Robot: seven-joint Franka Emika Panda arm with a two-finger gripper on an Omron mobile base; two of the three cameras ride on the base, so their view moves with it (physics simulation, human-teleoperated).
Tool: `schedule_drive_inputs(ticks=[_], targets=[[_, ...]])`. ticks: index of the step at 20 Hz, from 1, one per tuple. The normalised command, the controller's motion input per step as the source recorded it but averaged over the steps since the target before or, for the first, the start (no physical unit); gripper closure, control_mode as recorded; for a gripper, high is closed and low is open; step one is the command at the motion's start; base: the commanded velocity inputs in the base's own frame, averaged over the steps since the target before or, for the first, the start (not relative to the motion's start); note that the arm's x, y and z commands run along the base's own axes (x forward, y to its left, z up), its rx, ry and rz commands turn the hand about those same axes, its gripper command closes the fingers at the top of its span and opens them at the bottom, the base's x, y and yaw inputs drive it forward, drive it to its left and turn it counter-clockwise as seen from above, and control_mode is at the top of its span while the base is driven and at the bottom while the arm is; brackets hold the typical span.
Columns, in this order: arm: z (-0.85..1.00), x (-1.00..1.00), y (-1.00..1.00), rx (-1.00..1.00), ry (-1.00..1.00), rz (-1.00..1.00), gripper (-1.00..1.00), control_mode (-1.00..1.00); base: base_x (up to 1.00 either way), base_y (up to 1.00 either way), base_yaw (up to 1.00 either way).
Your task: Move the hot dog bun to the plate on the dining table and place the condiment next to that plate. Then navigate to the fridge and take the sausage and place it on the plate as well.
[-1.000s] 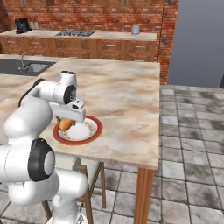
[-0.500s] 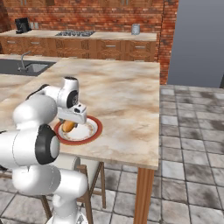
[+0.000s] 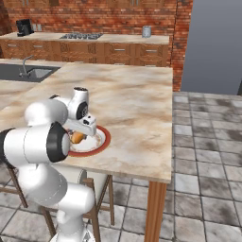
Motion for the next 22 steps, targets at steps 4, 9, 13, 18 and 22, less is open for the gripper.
schedule_drive_inputs(ticks=[4,9,13,18,22], targets=[[-0.37,0.27,0.11,0.00,0.00,-0.06,1.00,-1.00,0.00,0.00,0.00],[-0.40,0.19,0.23,-0.03,-0.02,-0.06,-1.00,-1.00,0.00,0.00,0.00],[-0.19,0.00,0.11,0.00,-0.13,-0.05,-1.00,-1.00,0.00,0.00,0.00],[0.00,-0.33,0.01,-0.02,-0.26,-0.04,-1.00,-1.00,0.00,0.00,0.00],[0.33,-0.68,0.00,0.00,-0.30,-0.02,-1.00,-1.00,0.00,0.00,0.00]])
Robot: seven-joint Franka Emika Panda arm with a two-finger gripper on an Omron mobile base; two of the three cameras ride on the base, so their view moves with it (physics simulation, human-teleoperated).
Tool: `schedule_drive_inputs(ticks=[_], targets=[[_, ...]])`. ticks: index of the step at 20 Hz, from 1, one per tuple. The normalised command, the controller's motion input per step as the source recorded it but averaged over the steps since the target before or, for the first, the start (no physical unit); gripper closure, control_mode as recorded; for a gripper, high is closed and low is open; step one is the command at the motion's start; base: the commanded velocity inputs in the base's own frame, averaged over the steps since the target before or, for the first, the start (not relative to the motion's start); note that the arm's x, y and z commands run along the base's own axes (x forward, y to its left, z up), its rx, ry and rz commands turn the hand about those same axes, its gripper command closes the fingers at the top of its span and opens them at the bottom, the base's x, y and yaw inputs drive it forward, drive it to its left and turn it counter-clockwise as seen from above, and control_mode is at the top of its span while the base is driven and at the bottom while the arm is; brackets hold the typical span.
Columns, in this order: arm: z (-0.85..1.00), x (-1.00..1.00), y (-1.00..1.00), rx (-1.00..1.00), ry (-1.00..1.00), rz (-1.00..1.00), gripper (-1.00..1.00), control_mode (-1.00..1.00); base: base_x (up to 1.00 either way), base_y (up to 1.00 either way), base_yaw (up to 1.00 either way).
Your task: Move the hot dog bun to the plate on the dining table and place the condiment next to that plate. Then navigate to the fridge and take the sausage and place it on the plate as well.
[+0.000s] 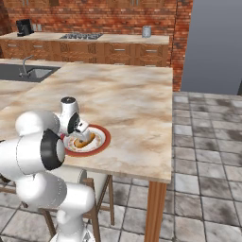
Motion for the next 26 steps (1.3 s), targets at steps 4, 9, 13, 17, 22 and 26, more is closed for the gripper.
schedule_drive_inputs(ticks=[4,9,13,17,22,26], targets=[[0.82,-0.71,-0.03,0.00,-0.21,-0.01,-1.00,-1.00,0.00,0.00,0.00],[1.00,-0.49,-0.21,0.00,-0.03,-0.01,-1.00,-1.00,0.00,0.00,0.00],[0.99,-0.51,-0.26,0.00,-0.01,0.00,-1.00,-1.00,0.00,0.00,0.00],[0.81,-0.63,-0.24,0.00,0.00,0.00,-1.00,-1.00,0.00,0.00,0.00],[0.43,-0.62,-0.26,0.00,0.00,0.00,-1.00,-1.00,0.00,0.00,0.00],[0.28,-0.69,-0.27,0.00,-0.01,0.00,-1.00,-1.00,0.00,0.00,0.00]])
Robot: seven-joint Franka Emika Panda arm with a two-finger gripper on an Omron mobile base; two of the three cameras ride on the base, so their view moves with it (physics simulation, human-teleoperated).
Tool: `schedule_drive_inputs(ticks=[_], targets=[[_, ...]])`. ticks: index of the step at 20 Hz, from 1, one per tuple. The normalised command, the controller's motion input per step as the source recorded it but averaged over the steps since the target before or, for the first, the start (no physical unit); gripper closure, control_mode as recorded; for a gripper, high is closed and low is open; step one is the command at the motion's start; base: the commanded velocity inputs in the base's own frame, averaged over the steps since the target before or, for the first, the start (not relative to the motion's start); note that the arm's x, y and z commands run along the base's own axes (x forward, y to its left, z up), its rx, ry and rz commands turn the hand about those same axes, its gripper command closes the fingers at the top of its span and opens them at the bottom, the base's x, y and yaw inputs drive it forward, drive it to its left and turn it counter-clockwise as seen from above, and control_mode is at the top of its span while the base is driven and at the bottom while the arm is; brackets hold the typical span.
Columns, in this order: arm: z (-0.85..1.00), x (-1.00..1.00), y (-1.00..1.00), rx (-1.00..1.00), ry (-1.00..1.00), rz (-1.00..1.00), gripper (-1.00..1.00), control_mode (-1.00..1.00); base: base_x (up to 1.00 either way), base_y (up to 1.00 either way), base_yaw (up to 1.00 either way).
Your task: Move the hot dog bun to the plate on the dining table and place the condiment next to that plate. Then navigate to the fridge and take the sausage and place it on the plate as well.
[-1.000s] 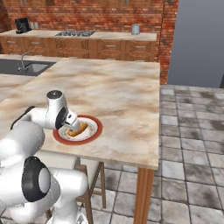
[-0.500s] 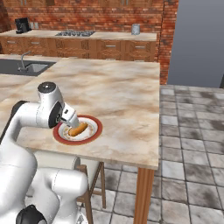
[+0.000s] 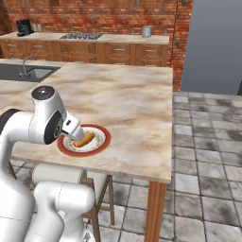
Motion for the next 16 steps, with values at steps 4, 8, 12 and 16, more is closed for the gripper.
schedule_drive_inputs(ticks=[4,8,12,16], targets=[[0.38,-0.50,-0.33,0.00,-0.01,0.00,-1.00,-1.00,0.00,0.00,0.00],[0.25,-0.38,-0.23,0.00,0.00,0.00,-1.00,-1.00,0.00,0.00,0.00],[0.00,-0.13,-0.22,0.01,0.01,0.00,-1.00,-1.00,0.00,0.00,0.00],[0.25,-0.59,-0.19,0.00,0.00,0.00,-1.00,-1.00,0.00,0.00,0.00]])
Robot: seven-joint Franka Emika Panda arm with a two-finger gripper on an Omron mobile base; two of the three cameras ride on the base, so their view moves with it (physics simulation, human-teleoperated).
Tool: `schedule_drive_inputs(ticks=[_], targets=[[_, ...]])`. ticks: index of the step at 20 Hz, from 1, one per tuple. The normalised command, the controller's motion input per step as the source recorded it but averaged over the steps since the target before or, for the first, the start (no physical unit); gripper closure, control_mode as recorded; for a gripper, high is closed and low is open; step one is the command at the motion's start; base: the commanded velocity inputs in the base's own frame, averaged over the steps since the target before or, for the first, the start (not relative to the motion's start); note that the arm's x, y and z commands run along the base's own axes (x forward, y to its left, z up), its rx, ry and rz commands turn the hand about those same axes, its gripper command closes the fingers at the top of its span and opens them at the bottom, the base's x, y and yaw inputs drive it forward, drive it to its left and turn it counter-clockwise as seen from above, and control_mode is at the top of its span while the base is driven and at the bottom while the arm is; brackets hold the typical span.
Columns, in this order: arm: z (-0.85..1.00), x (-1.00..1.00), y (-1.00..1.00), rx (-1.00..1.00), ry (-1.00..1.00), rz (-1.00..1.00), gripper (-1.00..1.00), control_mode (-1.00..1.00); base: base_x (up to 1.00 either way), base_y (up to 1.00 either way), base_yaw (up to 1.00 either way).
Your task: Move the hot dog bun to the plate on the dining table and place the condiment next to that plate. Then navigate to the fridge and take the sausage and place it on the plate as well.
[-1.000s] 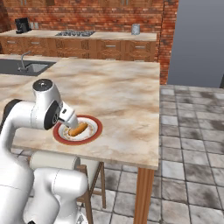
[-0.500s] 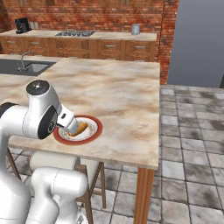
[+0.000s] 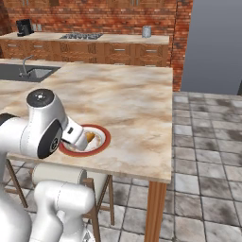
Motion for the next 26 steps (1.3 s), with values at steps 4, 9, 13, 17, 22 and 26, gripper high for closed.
schedule_drive_inputs(ticks=[4,9,13,17,22,26], targets=[[0.37,-0.36,-0.10,0.00,0.00,0.00,-1.00,-1.00,0.00,0.00,0.00],[0.25,-0.31,0.00,0.00,-0.01,0.00,-1.00,-1.00,0.00,0.00,0.00],[0.06,-0.42,0.00,0.00,-0.01,-0.03,-1.00,-1.00,0.00,0.00,0.00],[0.00,-0.37,0.00,0.00,-0.07,-0.03,-1.00,1.00,-0.13,0.00,-0.02],[0.00,0.00,0.00,0.00,0.00,0.00,-1.00,1.00,-0.41,-0.10,-0.17],[0.00,0.00,0.00,0.00,0.00,0.00,-1.00,1.00,-0.05,-0.28,-0.47]])
